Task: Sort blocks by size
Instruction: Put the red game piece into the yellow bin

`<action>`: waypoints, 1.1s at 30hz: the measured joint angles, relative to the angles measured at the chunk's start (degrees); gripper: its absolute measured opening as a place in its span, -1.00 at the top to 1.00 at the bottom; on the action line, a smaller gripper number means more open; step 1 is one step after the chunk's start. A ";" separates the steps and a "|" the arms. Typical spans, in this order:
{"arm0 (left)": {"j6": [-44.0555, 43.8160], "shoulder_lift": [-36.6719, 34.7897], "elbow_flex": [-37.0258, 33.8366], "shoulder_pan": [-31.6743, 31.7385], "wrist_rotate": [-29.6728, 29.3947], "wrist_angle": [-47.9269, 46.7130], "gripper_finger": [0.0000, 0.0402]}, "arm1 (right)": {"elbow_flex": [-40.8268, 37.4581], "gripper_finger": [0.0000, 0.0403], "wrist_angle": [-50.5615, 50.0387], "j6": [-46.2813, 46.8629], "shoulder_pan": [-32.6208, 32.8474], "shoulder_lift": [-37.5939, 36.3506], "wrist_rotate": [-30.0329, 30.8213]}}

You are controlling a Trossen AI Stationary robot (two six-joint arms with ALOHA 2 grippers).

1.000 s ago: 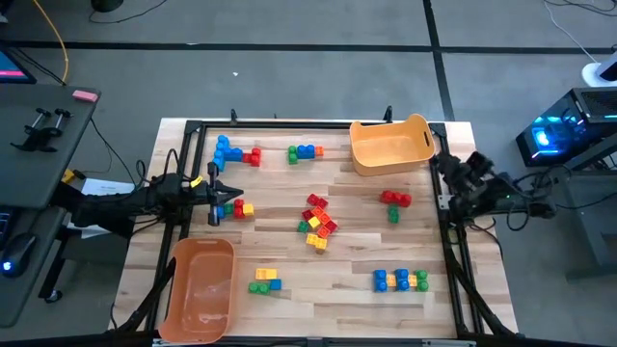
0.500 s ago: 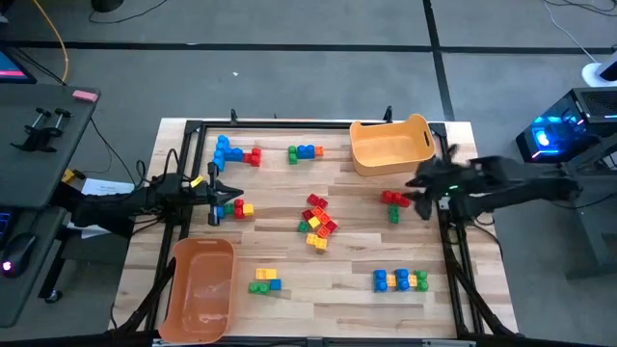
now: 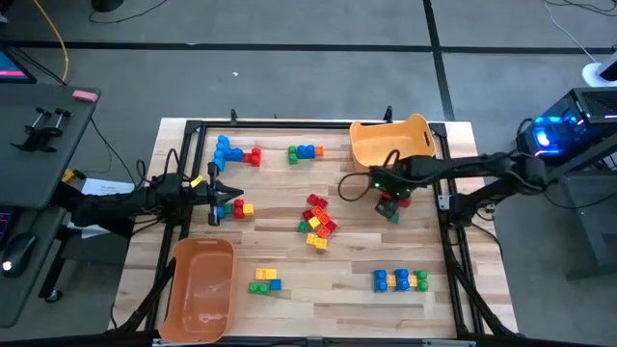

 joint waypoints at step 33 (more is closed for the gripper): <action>0.00 0.00 0.00 -0.02 -0.01 0.00 1.00 | 3.31 0.34 -0.81 -14.40 -0.51 14.70 7.58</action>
